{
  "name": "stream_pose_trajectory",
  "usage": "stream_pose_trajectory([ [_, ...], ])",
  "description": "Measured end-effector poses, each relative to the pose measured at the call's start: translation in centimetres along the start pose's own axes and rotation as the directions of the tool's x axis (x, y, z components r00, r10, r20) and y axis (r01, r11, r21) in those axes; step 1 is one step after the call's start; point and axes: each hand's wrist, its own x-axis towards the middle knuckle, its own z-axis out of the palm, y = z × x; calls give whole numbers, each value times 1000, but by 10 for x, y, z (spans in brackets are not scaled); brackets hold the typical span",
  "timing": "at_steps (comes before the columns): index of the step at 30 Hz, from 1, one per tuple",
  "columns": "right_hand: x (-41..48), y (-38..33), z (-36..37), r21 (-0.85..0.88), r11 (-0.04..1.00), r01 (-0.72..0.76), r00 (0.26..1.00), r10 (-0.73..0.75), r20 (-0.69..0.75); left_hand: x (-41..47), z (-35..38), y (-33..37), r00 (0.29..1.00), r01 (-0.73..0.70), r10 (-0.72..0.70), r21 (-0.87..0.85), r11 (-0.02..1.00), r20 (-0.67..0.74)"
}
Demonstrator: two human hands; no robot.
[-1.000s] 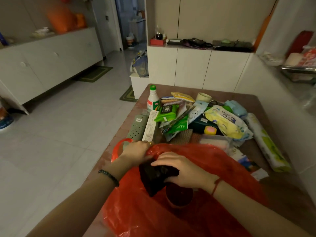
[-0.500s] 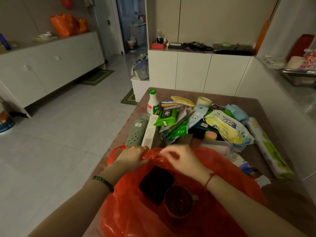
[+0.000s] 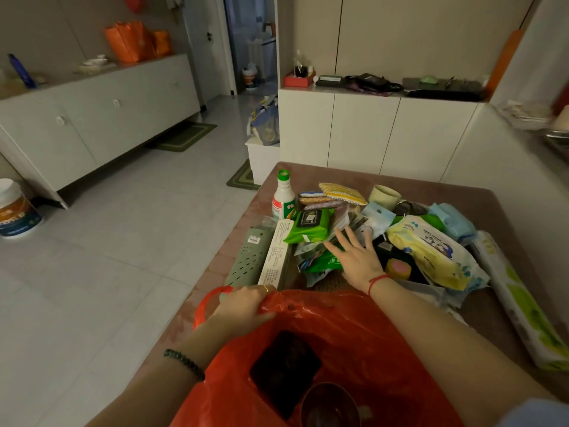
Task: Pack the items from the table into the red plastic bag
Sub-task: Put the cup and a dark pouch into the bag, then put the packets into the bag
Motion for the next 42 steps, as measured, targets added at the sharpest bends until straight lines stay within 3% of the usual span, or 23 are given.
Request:
stream_pose_trajectory([
  [4,4,-2,-2,-13,1000,17,997,-16,72,5,1,-4,1000,3,-3,-13,1000,4],
  [13,-19,26,-21,336,940,54,970,30,-239,-2,-4,0,1000,-12,12,36,999,-2],
  [18,-50,40,-59,587,799,132,852,212,-479,-8,-9,3,999,-43,43,26,999,-25],
  [21,-70,42,-95,673,718,181,784,308,-539,-13,-14,8,998,-69,68,44,997,15],
  [23,-79,41,-114,711,679,184,754,366,-545,-19,-22,26,984,-177,176,-90,980,-25],
  [24,-81,40,-120,736,651,187,751,388,-534,-20,-28,38,975,-221,207,-243,944,-80],
  [26,-84,37,-128,769,605,208,756,400,-519,-20,-37,64,960,-277,205,-566,776,-190],
  [28,-85,32,-132,792,565,229,763,401,-507,-11,-39,81,969,-245,142,-719,650,-201],
  [31,-88,30,-139,846,463,265,755,447,-481,-1,-35,91,974,-218,85,-758,614,-212],
  [34,-93,35,-145,950,160,269,829,463,-313,2,-33,90,973,-208,21,-827,521,-232],
  [35,-95,40,-143,969,101,224,870,427,-246,2,-34,89,972,-214,20,-842,495,-236],
  [37,-97,47,-135,988,139,63,946,308,-103,1,-37,87,973,-210,4,-885,417,-229],
  [39,-100,47,-124,984,175,-38,967,256,-8,3,-38,81,972,-217,-4,-905,367,-235],
  [42,-99,42,-118,993,110,29,933,355,-67,5,-38,78,969,-230,-19,-930,286,-245],
])
